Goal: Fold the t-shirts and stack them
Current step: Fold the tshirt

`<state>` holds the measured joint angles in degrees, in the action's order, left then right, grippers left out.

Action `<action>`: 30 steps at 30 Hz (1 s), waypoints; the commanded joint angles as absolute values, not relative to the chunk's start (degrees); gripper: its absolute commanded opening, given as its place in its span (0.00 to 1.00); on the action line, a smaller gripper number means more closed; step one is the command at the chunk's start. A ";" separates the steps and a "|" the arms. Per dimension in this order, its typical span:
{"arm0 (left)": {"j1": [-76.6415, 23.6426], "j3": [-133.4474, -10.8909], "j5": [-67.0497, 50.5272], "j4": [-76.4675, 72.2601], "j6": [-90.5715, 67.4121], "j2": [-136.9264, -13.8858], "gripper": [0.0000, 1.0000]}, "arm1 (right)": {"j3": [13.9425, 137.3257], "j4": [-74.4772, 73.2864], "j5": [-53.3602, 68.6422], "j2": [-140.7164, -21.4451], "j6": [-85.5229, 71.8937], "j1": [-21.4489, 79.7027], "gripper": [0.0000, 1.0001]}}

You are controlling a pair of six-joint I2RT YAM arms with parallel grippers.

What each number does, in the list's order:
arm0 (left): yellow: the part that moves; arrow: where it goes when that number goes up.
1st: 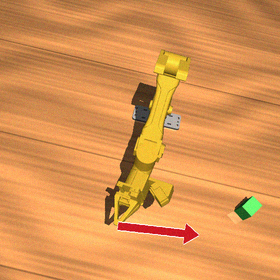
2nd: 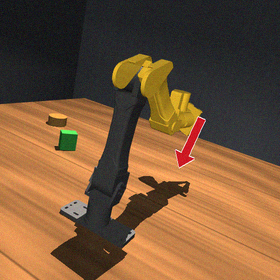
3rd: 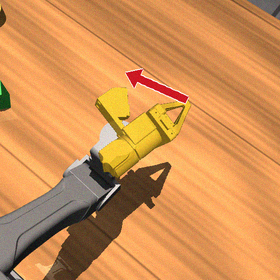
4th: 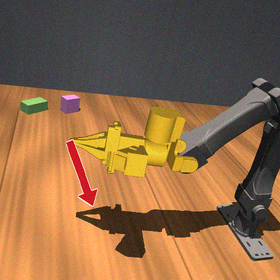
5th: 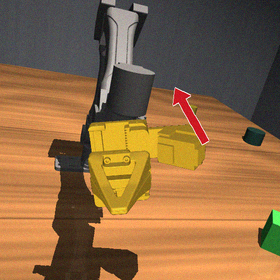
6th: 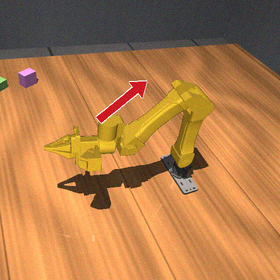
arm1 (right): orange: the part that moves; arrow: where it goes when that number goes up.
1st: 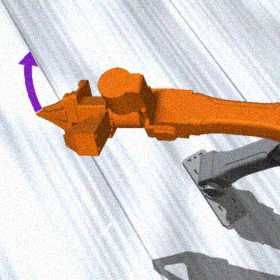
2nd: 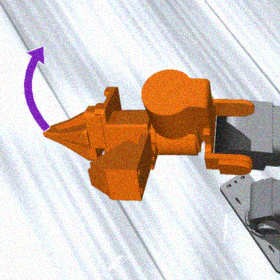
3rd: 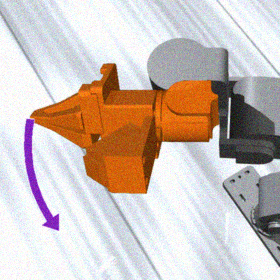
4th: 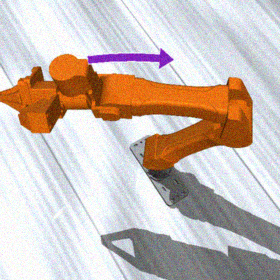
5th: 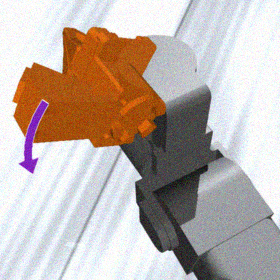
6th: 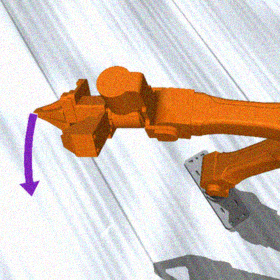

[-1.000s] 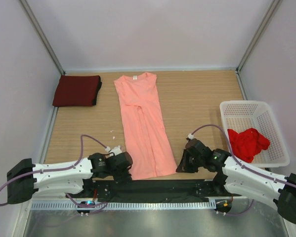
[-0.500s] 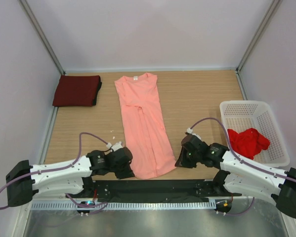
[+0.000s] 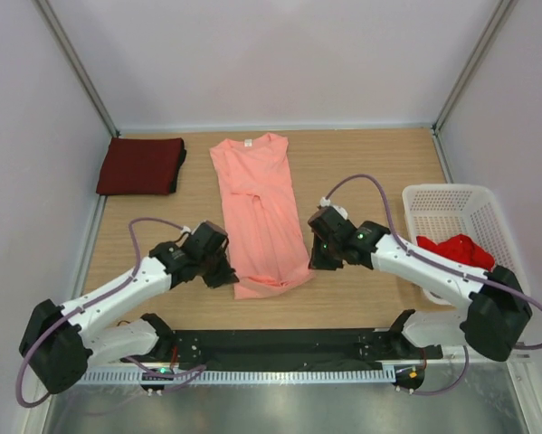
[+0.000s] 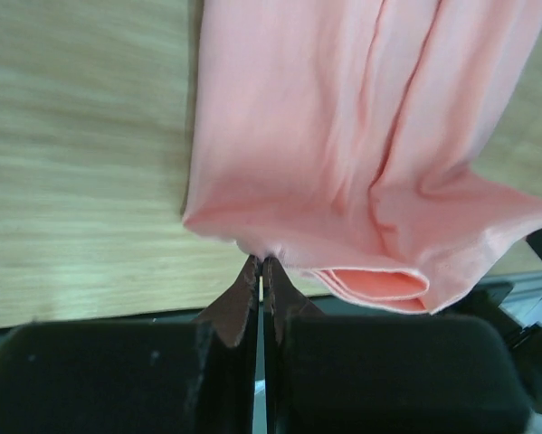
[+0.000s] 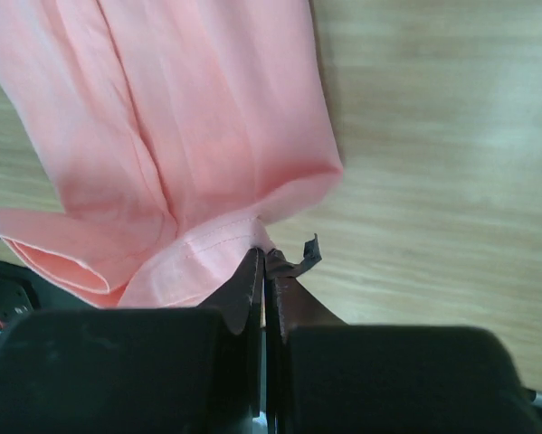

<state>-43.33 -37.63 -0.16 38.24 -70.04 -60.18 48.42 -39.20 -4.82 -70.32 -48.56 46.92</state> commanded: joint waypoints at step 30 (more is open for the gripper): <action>-9.67 -86.12 -19.16 35.07 -44.74 -111.52 0.00 | 115.39 -46.14 5.09 -123.66 -20.74 26.55 0.01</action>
<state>-10.28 -82.11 -16.14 35.55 -45.95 -109.75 110.34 -45.95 1.83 -122.69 -22.35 27.81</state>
